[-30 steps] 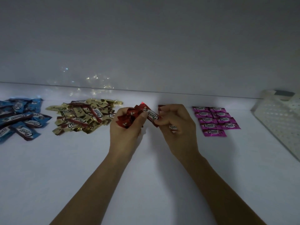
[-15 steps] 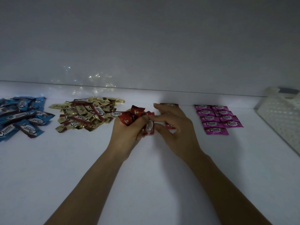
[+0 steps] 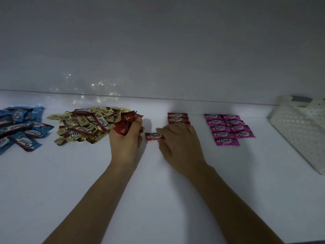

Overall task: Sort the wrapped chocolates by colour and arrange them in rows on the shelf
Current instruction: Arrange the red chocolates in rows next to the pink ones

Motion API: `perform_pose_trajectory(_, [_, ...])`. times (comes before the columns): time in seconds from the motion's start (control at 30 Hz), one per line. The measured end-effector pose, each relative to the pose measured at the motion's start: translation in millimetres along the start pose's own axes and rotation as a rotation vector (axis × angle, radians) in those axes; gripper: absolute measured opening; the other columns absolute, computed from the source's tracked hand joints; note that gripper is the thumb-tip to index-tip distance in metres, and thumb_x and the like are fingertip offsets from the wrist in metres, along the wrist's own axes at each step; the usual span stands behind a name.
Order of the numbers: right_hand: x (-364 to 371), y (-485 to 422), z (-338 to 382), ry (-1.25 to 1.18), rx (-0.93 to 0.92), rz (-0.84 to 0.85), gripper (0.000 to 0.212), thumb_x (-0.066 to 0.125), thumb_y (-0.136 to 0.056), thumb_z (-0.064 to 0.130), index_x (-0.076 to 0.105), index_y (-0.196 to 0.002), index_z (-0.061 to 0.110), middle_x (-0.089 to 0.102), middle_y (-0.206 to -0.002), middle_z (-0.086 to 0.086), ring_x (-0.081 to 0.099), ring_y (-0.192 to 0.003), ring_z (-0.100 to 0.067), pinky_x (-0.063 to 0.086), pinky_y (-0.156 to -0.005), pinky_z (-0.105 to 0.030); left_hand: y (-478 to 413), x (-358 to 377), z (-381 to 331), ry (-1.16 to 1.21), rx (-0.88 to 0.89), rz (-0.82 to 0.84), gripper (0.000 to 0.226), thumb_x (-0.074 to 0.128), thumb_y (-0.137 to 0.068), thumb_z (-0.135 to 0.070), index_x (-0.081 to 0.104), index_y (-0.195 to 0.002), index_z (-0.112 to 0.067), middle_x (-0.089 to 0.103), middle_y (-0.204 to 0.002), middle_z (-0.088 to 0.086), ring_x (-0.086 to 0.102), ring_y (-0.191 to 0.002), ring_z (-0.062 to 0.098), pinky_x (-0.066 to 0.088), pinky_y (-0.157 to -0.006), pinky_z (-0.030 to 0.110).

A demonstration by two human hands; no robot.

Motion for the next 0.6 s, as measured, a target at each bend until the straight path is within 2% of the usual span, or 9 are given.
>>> perform_pose_trajectory(0.1, [6, 3, 21, -0.026, -0.037, 0.124, 0.045, 0.034, -0.09, 0.04, 0.07, -0.107, 0.019, 0.071, -0.101, 0.002, 0.064, -0.095, -0.019, 0.044, -0.085, -0.035, 3, 8, -4, 0.0, 0.024, 0.053, 0.013, 0.059, -0.093, -0.005, 0.057, -0.081, -0.009, 0.052, -0.062, 0.002, 0.046, -0.045, 0.003, 0.038, -0.044, 0.015])
perform_pose_trajectory(0.17, [11, -5, 32, 0.021, -0.075, 0.201, 0.052, 0.025, -0.091, 0.04, 0.069, -0.108, 0.018, 0.071, -0.106, 0.0, 0.064, -0.097, -0.02, 0.046, -0.085, -0.036, 2, 8, -4, -0.029, 0.037, 0.055, 0.009, 0.059, -0.093, -0.005, 0.057, -0.084, -0.006, 0.053, -0.06, -0.002, 0.048, -0.046, 0.002, 0.04, -0.045, 0.016])
perform_pose_trajectory(0.23, [17, -19, 36, 0.089, -0.119, 0.266, 0.048, 0.021, -0.097, 0.034, 0.063, -0.11, 0.016, 0.069, -0.105, -0.002, 0.064, -0.095, -0.022, 0.043, -0.077, -0.033, 0, 2, -3, -0.064, 0.058, 0.02, 0.011, 0.061, -0.092, -0.007, 0.059, -0.081, -0.009, 0.056, -0.059, -0.004, 0.05, -0.049, 0.005, 0.041, -0.049, 0.02])
perform_pose_trajectory(0.3, [25, -34, 33, 0.122, -0.133, 0.265, 0.033, 0.029, -0.099, 0.026, 0.057, -0.112, 0.014, 0.067, -0.101, -0.004, 0.064, -0.087, -0.023, 0.035, -0.068, -0.031, -2, -3, -2, -0.077, 0.059, -0.013, 0.012, 0.063, -0.091, -0.011, 0.061, -0.08, -0.014, 0.059, -0.064, -0.003, 0.051, -0.054, 0.008, 0.039, -0.054, 0.024])
perform_pose_trajectory(0.37, [32, -48, 27, 0.134, -0.084, 0.267, 0.026, 0.035, -0.097, 0.019, 0.054, -0.114, 0.012, 0.066, -0.105, -0.006, 0.063, -0.09, -0.024, 0.035, -0.069, -0.03, -4, -3, 0, -0.079, 0.058, -0.013, 0.01, 0.064, -0.091, -0.012, 0.062, -0.081, -0.015, 0.06, -0.067, 0.0, 0.052, -0.056, 0.009, 0.039, -0.056, 0.025])
perform_pose_trajectory(0.43, [41, -59, 19, 0.134, -0.017, 0.305, 0.026, 0.036, -0.097, 0.018, 0.051, -0.117, 0.01, 0.061, -0.114, -0.008, 0.059, -0.1, -0.025, 0.04, -0.079, -0.031, -4, -1, 3, -0.085, 0.055, 0.007, 0.008, 0.067, -0.088, -0.016, 0.064, -0.088, -0.009, 0.061, -0.071, 0.002, 0.053, -0.058, 0.01, 0.04, -0.057, 0.026])
perform_pose_trajectory(0.47, [44, -63, 16, 0.144, 0.005, 0.328, 0.028, 0.037, -0.097, 0.018, 0.05, -0.12, 0.009, 0.059, -0.117, -0.009, 0.058, -0.103, -0.026, 0.04, -0.083, -0.031, -5, -1, 4, -0.082, 0.053, 0.012, 0.015, 0.068, -0.087, -0.018, 0.063, -0.094, -0.005, 0.062, -0.073, 0.003, 0.053, -0.059, 0.01, 0.039, -0.057, 0.025])
perform_pose_trajectory(0.6, [45, -72, 14, 0.16, 0.041, 0.372, 0.029, 0.041, -0.097, 0.019, 0.045, -0.123, 0.009, 0.057, -0.116, -0.009, 0.057, -0.1, -0.027, 0.034, -0.074, -0.029, -6, 2, 6, -0.08, 0.054, 0.058, 0.018, 0.064, -0.091, -0.012, 0.059, -0.099, 0.004, 0.058, -0.069, 0.003, 0.049, -0.05, 0.007, 0.038, -0.047, 0.019])
Point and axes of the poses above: each hand's wrist, its own y-axis away from the middle knuckle, its own x-axis out of the palm, z = x × y, the point moved 8 cm from there along -y, towards the middle knuckle
